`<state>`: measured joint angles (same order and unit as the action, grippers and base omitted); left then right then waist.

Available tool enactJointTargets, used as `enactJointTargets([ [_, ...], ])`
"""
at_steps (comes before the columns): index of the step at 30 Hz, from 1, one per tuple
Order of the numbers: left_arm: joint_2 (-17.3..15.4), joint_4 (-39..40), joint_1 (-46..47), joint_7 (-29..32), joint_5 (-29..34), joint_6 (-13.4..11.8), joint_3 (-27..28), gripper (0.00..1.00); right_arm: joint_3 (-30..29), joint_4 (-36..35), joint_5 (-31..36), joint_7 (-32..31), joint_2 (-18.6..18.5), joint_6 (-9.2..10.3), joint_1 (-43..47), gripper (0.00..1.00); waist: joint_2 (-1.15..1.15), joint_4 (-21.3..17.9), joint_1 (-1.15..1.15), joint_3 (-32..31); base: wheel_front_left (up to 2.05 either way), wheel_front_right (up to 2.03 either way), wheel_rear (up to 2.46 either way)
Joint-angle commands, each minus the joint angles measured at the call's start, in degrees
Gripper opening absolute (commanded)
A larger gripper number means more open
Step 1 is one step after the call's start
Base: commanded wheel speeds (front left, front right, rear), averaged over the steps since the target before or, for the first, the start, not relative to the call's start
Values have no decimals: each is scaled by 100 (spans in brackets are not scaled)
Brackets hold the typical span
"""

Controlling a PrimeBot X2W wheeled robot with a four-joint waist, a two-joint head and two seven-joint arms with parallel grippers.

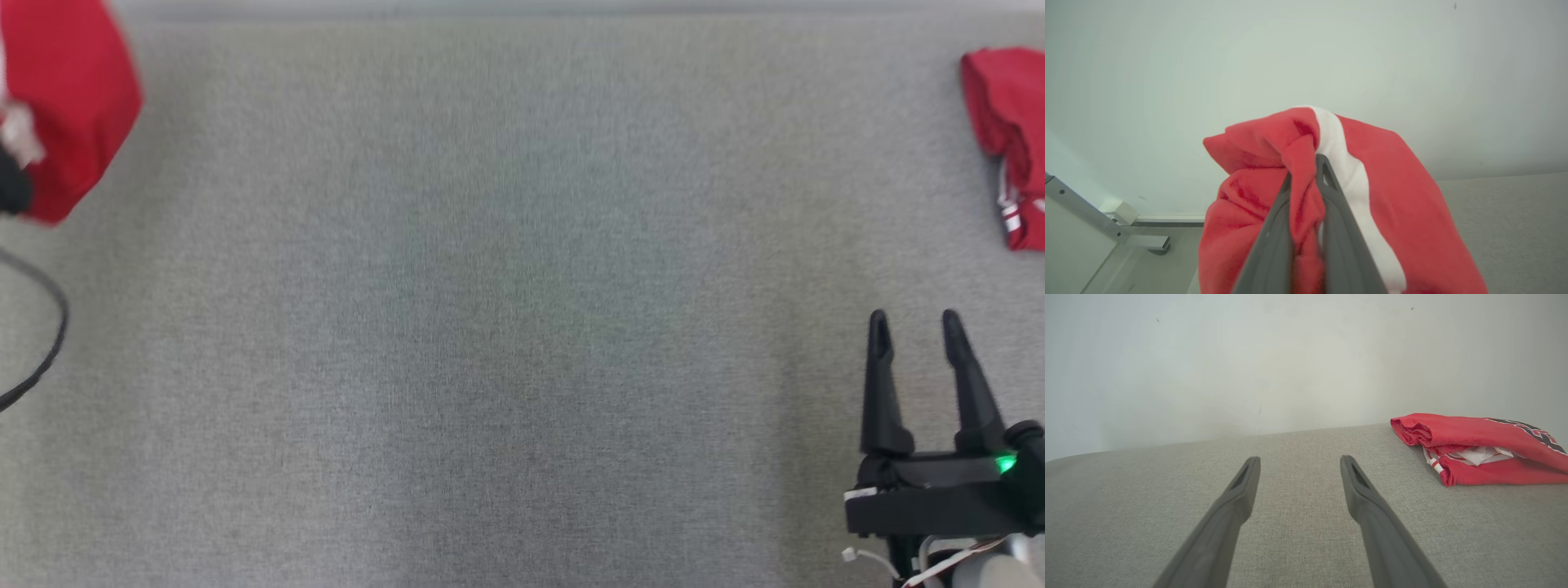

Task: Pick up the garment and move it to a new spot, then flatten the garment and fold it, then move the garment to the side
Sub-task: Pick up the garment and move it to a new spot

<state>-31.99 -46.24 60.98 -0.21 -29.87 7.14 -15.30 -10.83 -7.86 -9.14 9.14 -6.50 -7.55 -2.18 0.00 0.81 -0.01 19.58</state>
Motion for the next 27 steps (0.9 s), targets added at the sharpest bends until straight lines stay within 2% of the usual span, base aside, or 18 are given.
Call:
enactJointTargets([
  [1, 97, 253, 169, -77, 104, 30, -136, 0, 67, 98, -46, 74, 82, 15, 71, 100, 0, -86, 1, -354, 0, 0, 0],
  [4, 222, 533, 250, -23, 149, 38, -326, 0, 97, 195, -71, 131, 122, 15, 101, 100, 0, -200, 1, -441, 0, 0, 0],
  [9, 548, 1369, 379, 165, 202, 30, -778, 0, 202, 438, -149, 274, 222, 15, 126, 100, 0, -614, 1, -592, 0, 0, 0],
  [16, 1264, 2274, 133, 328, 132, -35, -1261, 0, 249, 662, -213, 412, 309, 15, 139, 100, 0, -1144, 1, -611, 0, 0, 0],
  [22, 1895, 2380, -333, 202, -33, -183, -1524, 0, 320, 800, -253, 505, 348, 15, 91, 100, 0, -1379, 1, -559, 0, 0, 0],
  [27, 2139, 1932, -987, -83, -14, -200, -1808, 0, 484, 989, -329, 557, 359, 15, -45, 100, 0, -1569, 1, -532, 0, 0, 0],
])
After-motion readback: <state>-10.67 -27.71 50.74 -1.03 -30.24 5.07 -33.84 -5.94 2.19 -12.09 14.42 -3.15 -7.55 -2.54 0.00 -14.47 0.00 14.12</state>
